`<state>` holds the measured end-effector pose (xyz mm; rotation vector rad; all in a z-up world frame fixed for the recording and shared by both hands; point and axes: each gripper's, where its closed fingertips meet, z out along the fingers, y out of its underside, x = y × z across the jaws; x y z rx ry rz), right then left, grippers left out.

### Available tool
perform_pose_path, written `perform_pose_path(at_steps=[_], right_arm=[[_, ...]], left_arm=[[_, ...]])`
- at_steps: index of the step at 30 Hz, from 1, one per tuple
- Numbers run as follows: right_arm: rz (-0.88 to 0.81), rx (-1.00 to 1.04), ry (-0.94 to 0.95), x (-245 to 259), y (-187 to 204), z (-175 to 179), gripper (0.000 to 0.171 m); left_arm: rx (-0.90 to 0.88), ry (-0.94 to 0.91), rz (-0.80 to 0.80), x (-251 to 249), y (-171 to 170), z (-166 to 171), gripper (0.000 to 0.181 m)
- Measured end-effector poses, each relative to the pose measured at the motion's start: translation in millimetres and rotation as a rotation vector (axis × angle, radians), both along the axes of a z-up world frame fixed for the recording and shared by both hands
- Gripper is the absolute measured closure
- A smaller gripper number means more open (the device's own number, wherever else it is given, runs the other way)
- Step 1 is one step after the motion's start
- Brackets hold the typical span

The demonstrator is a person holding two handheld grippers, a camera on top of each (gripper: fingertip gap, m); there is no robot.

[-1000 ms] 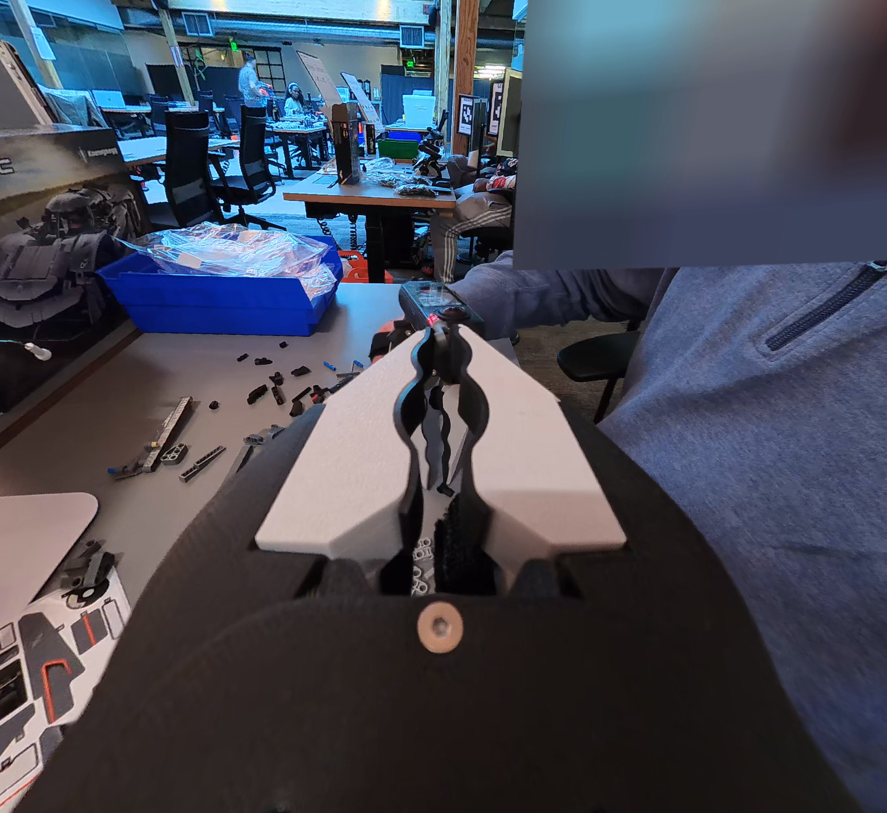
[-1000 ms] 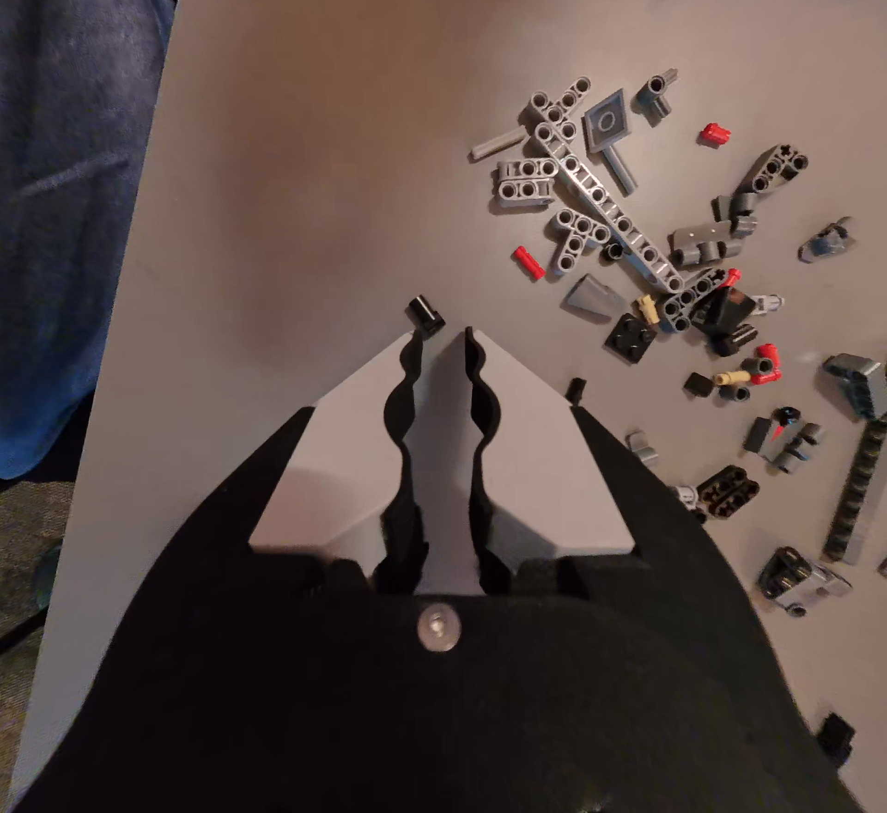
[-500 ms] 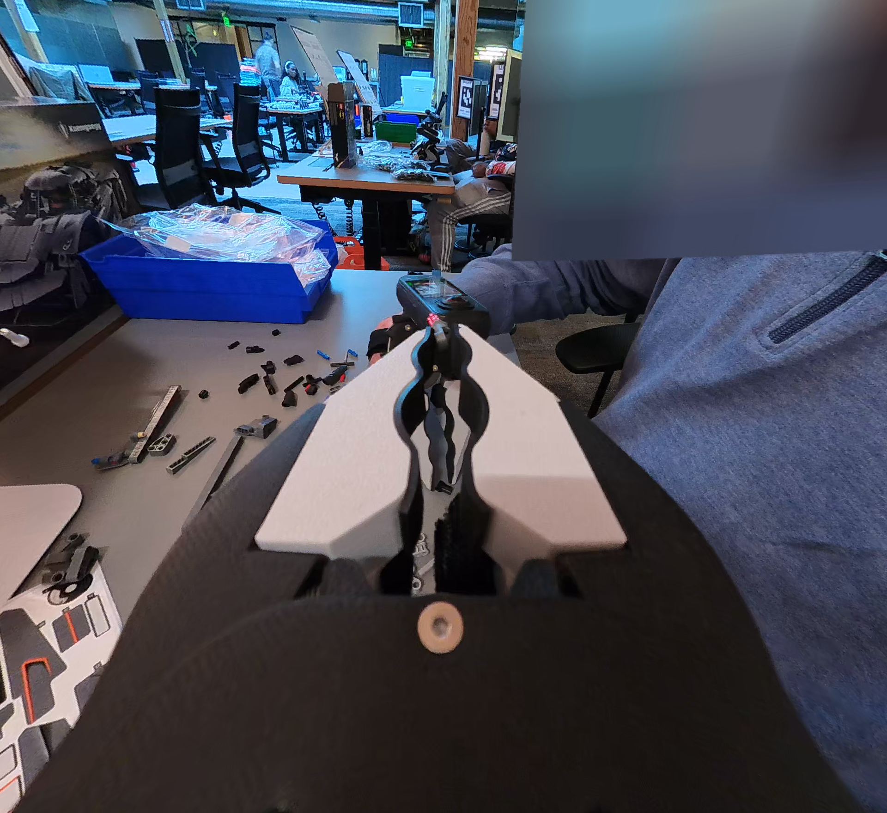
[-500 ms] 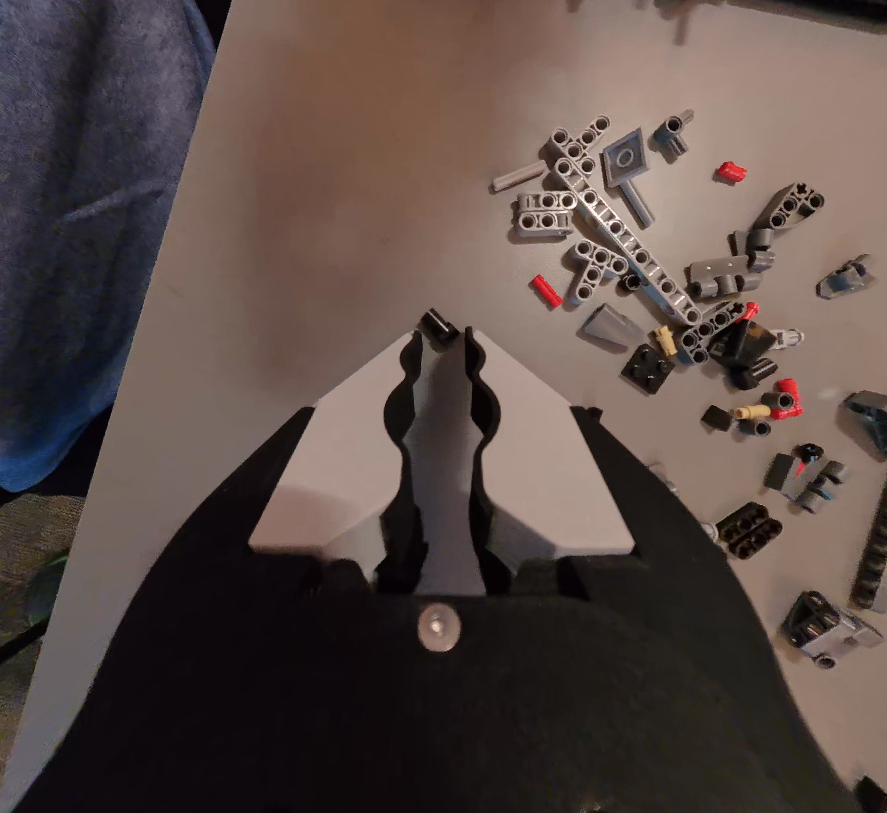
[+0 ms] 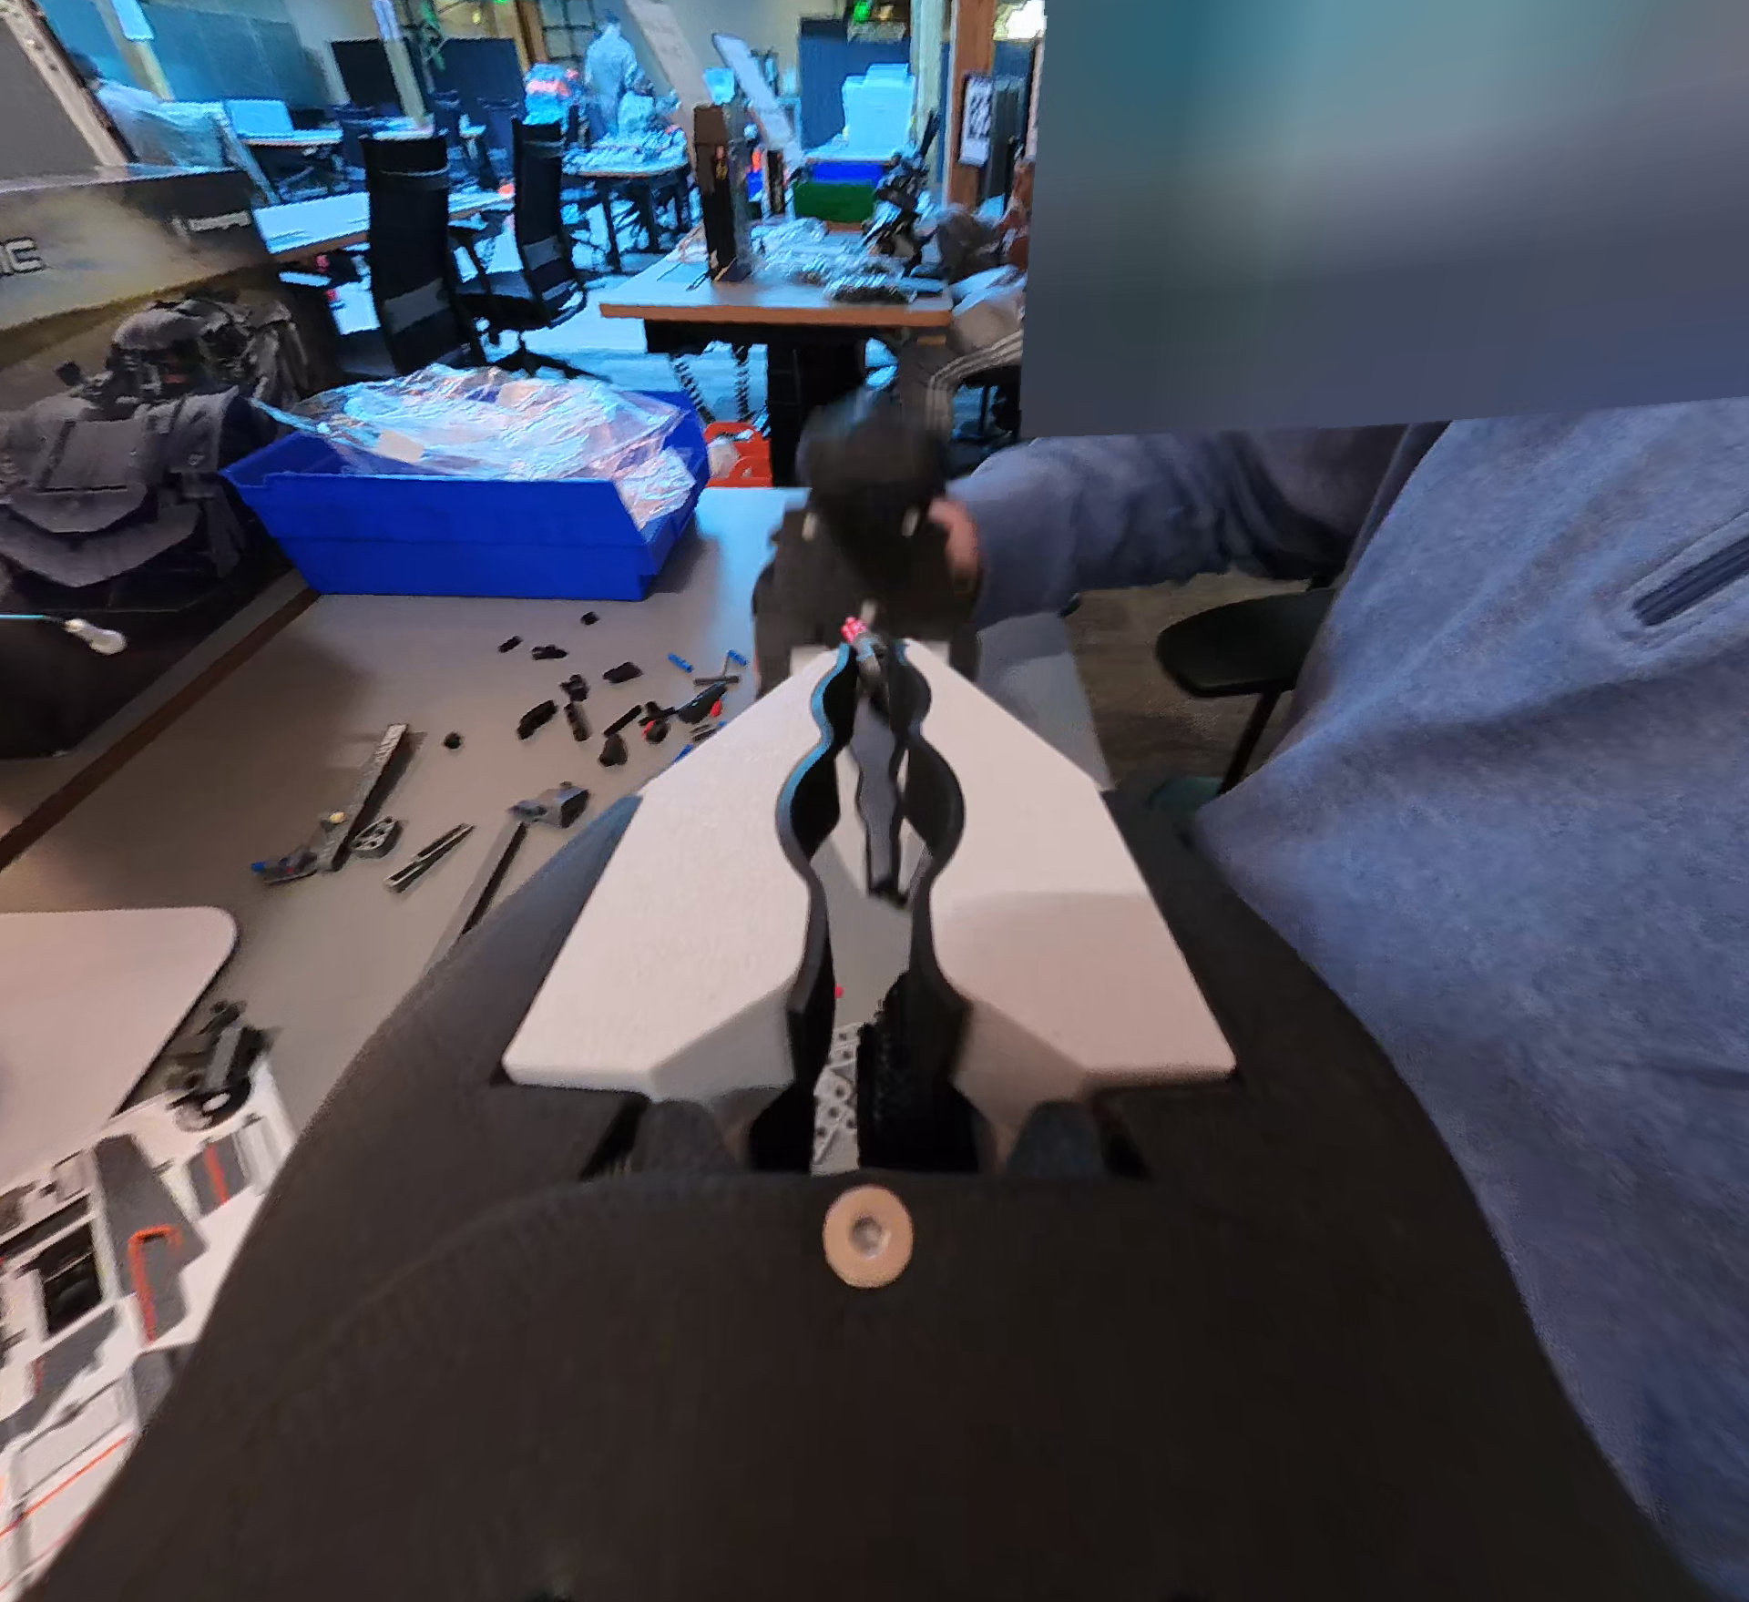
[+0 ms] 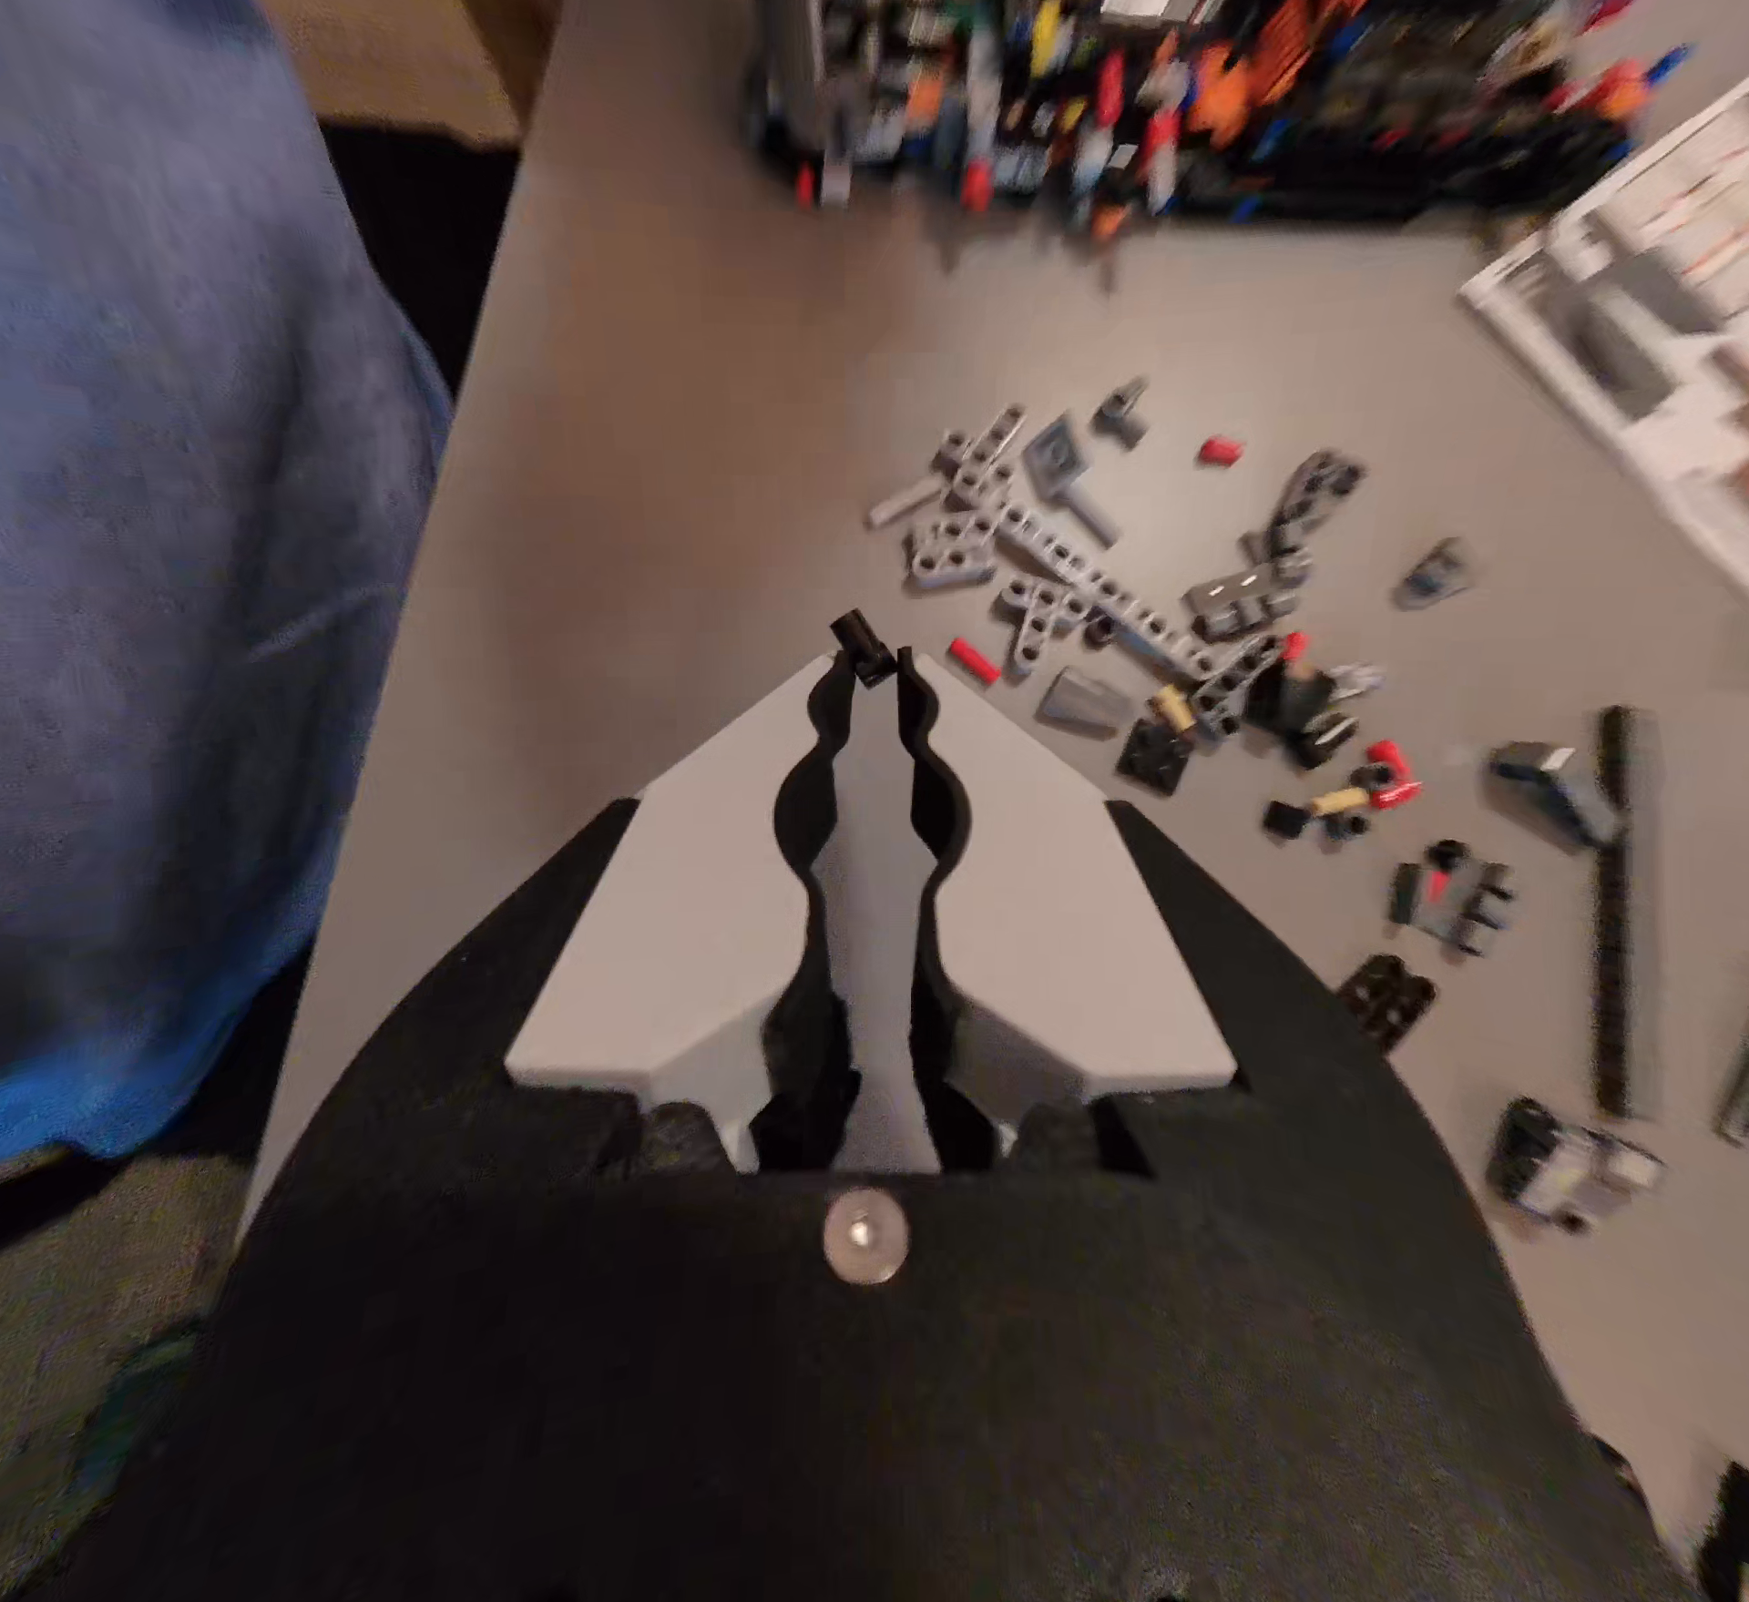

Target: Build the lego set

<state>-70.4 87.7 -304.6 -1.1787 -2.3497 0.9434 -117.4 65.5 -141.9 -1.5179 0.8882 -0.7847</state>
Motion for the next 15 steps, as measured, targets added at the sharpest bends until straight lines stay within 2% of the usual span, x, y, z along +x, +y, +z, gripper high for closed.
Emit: perform_pose_path(at_steps=[8,15], right_arm=[[-0.147,-0.070,0.275,-18,17,110,0.165],[-0.144,-0.099,0.345,-21,22,141,0.165]], left_arm=[[0.083,0.154,0.078,13,12,-7,0.177],[0.143,0.241,0.110,20,19,-3,0.177]])
